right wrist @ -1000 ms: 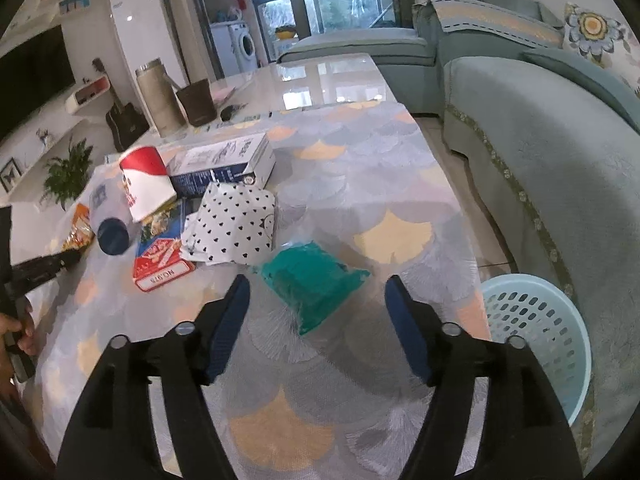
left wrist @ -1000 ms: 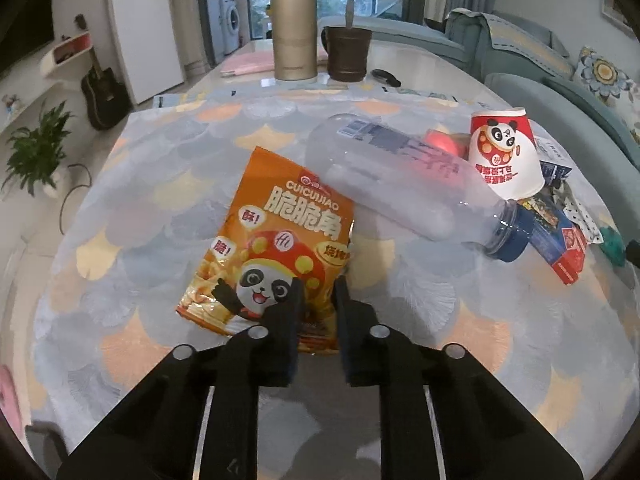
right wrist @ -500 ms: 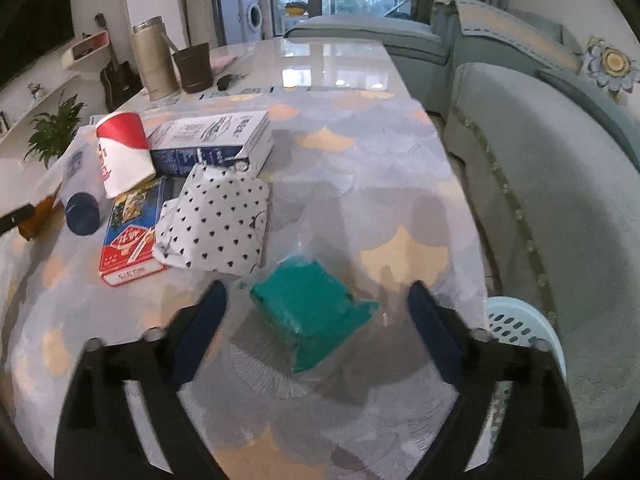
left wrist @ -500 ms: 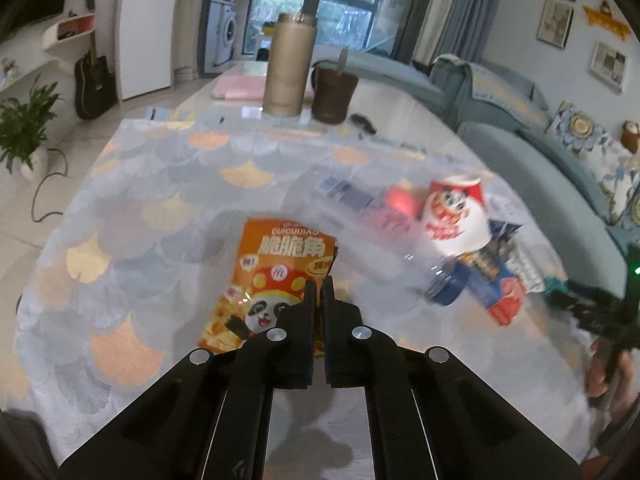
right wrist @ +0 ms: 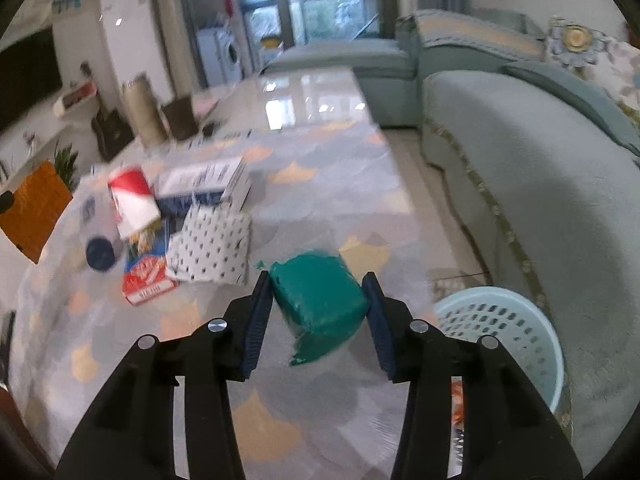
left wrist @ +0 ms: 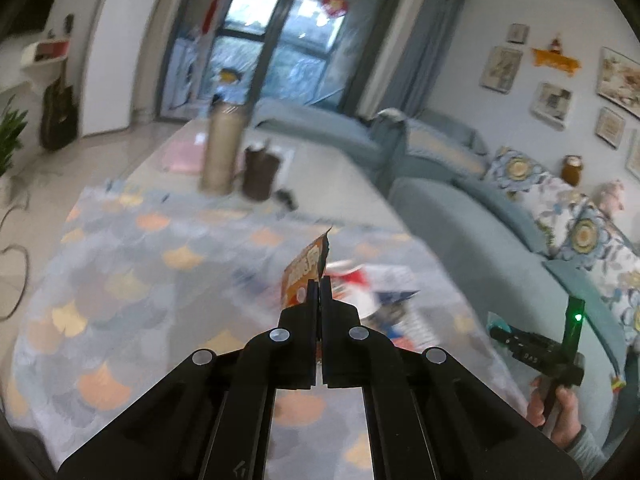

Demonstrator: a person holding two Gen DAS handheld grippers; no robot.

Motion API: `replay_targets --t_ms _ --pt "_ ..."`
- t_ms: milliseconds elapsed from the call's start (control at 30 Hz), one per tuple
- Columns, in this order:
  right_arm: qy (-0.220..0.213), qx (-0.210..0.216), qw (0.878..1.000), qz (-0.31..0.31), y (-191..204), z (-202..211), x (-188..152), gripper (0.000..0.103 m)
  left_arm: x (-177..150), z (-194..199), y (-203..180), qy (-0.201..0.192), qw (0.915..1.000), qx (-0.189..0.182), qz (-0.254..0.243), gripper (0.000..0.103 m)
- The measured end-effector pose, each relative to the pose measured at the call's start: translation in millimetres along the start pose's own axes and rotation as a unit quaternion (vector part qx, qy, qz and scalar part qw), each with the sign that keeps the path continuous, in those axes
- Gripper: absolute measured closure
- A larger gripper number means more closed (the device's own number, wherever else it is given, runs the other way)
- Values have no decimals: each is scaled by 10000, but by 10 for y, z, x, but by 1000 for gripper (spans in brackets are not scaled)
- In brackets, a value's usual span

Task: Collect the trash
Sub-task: 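Carry the snack bag and sponge over the blue basket and open both tools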

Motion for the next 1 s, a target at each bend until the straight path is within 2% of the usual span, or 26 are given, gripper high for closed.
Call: replay_targets --t_ms 167,233,433,567,700,833,1000 --pt "-396 -186 9981 -440 -449 404 115 61 88 -208 -609 -7 9978 -516 -406 103" --pt "-503 -282 9964 -620 -656 528 129 61 92 -388 -932 56 9949 -865 -520 103" --pt "-602 -668 9894 -1142 -1326 724 36 61 -97 -1005 -1778 404 9831 -1571 -846 103" --pt "-465 -895 9840 -1468 -1735 707 -159 61 -355 -1474 -2352 766 9707 -1998 -1091 103" --pt "-155 -956 9790 -1794 -2039 514 -408 61 -706 -1965 -2772 1179 9584 -2364 -1084 103" --pt "204 -1029 9741 -2004 -2208 249 -659 61 -1020 -2327 -2946 1536 9487 -2579 -996 103" --pt "584 -1052 9687 -2173 -2313 -22 -893 58 -1296 -2574 -2964 1876 9430 -2582 -942 103"
Point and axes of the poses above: each gripper's, at about its wrist camera, not at the fingertips, and z roughly against the way its jaws point, y to its left, x to its top, the point moved 1 cm from there along -z, roughly the way its jaws point, and after that the axes turned 10 degrees about -x, right-handed, at the moved point
